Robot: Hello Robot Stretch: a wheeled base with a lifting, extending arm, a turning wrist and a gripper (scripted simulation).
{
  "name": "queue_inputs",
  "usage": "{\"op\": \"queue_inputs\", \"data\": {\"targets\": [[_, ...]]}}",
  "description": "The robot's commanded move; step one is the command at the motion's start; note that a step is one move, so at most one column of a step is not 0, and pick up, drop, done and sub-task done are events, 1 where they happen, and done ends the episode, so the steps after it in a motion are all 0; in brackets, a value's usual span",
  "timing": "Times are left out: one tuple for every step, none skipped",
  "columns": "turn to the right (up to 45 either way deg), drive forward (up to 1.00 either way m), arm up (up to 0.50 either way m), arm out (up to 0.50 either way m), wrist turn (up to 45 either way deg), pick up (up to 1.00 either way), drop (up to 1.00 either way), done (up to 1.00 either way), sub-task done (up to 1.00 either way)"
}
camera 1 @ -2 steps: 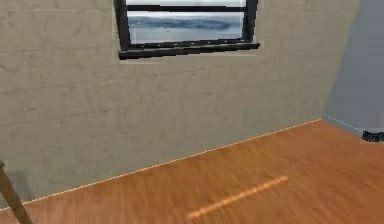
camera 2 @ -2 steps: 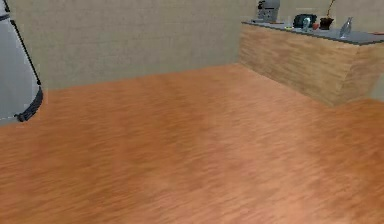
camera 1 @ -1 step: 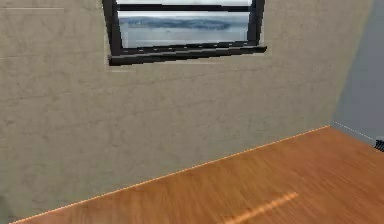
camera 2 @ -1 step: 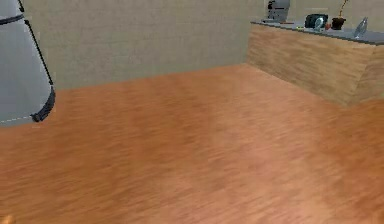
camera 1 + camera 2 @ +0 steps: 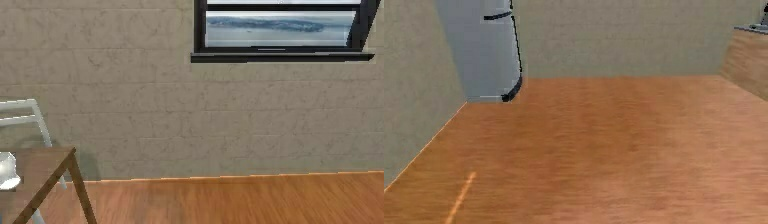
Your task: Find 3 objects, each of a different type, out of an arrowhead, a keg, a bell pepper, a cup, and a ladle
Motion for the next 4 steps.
{"op": "queue_inputs", "data": {"targets": [[0.0, 0.4, 0.0, 0.0, 0.0, 0.0, 0.0, 0.0, 0.0], [-45.0, 0.0, 0.0, 0.0, 0.0, 0.0, 0.0, 0.0, 0.0], [-21.0, 0.0, 0.0, 0.0, 0.0, 0.0, 0.0, 0.0, 0.0], [0.0, 0.0, 0.0, 0.0, 0.0, 0.0, 0.0, 1.0, 0.0]]}}
